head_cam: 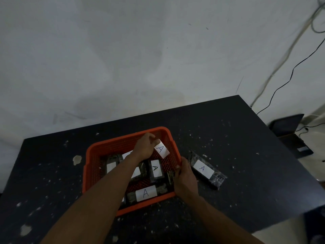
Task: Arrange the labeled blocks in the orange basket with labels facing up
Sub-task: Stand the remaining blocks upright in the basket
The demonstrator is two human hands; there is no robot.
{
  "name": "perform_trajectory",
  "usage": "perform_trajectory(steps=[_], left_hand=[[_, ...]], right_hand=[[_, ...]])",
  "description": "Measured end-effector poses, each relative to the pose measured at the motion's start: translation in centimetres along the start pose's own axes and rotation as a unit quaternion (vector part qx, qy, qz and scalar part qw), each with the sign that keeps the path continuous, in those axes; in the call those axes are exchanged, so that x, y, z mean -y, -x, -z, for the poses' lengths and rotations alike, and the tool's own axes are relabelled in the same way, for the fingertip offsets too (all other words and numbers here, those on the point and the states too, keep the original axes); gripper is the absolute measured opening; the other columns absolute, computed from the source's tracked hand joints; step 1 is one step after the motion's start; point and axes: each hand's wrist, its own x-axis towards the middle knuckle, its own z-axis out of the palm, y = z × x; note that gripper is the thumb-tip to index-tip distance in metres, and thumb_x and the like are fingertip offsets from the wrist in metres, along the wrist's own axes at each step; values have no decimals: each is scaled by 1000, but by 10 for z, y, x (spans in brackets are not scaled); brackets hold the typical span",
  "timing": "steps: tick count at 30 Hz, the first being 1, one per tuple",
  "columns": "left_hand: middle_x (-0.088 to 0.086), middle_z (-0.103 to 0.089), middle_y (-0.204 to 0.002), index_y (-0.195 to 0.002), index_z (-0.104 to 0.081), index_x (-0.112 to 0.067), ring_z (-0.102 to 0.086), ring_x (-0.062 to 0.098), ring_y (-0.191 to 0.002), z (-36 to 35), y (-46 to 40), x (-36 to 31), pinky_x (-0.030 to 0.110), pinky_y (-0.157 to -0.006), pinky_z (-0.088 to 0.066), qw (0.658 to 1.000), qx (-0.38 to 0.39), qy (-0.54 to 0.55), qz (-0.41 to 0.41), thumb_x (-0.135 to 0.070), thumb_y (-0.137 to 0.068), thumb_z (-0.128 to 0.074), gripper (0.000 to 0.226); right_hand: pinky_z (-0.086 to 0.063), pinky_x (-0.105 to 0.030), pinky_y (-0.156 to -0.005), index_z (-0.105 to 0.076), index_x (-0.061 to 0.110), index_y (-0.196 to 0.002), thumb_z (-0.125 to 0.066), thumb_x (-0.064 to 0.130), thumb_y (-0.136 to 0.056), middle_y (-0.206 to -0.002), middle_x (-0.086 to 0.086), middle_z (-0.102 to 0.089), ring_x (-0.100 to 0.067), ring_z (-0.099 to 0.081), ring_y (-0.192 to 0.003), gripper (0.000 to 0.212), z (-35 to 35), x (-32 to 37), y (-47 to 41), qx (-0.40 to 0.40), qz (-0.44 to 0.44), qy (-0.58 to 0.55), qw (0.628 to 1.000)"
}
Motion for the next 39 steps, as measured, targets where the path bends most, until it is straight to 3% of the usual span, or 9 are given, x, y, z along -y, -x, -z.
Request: perform_trajectory(steps=[3, 8, 14, 18, 27, 30, 33, 36, 39], left_hand=[[1, -63, -109, -106, -55, -20, -59, 17, -99, -10, -8, -3, 28, -77, -44, 1000, 21, -23, -3, -31, -95, -62, 18], [2, -65, -113, -110, -59, -19, -61, 18, -103, -27, -18, -3, 41, -93, -49, 995, 62, -79, 12, -33, -95, -60, 21], [5, -67, -111, -109, -63, -14, -61, 16, -95, -36, -24, 1, 31, -81, -48, 992, 83, -96, 18, -38, -90, -67, 32], [5, -65, -116, -117, -61, -11, -62, 20, -103, -38, -23, 6, 31, -84, -49, 986, 119, -111, 27, -29, -76, -83, 50], [6, -63, -121, -118, -63, -11, -58, 23, -113, -41, -21, 3, 42, -98, -46, 980, 86, -181, -3, -29, -77, -81, 49], [5, -55, -131, -128, -57, -16, -50, 25, -122, -43, -8, -2, 44, -103, -40, 975, 45, -214, -42, -30, -82, -75, 51], [1, -53, -124, -121, -60, -24, -43, 23, -119, -46, 17, -7, 40, -99, -34, 972, -2, -197, -128, -31, -82, -71, 41], [-9, -58, -115, -107, -67, -31, -41, 18, -114, -46, 45, -8, 35, -88, -27, 950, 37, -232, -208, -39, -82, -66, 26], [-11, -64, -111, -108, -70, -33, -43, 17, -111, -47, 64, 0, 38, -84, -25, 910, 93, -317, -250, -43, -81, -64, 30]], right_hand=[[-57, -39, -78, -35, 32, -132, -32, 33, -101, -110, 9, -56, -9, -61, -90, 31, 0, 1, -1, 8, -13, 4, 1000], [-57, -41, -76, -35, 31, -132, -32, 32, -101, -107, 7, -58, -11, -62, -87, 32, -1, 0, -1, -1, -14, -1, 1000], [-55, -39, -77, -39, 32, -128, -33, 29, -100, -103, 10, -59, -8, -60, -86, 29, -3, -3, -1, -22, -2, -6, 1000], [-55, -37, -76, -40, 35, -124, -33, 29, -100, -101, 11, -59, -6, -59, -85, 26, -3, -3, 0, -27, 2, -5, 1000], [-55, -39, -79, -40, 32, -128, -34, 26, -100, -105, 9, -60, -8, -60, -90, 29, -2, -2, 0, -25, 0, -22, 999], [-53, -33, -75, -42, 34, -126, -36, 28, -101, -103, 10, -60, -7, -60, -87, 27, 0, -2, -1, -15, -8, -36, 999], [-43, -20, -63, -49, 40, -107, -39, 32, -101, -94, 11, -61, -2, -58, -80, 14, 7, -2, -4, 16, -19, -66, 998], [-42, -20, -59, -51, 44, -106, -36, 36, -101, -89, 12, -63, 0, -60, -75, 17, 16, -5, -2, 26, -45, -107, 993], [-45, -20, -56, -56, 41, -112, -37, 30, -100, -86, 11, -66, 2, -61, -67, 25, 20, -15, 8, 3, -65, -142, 988]])
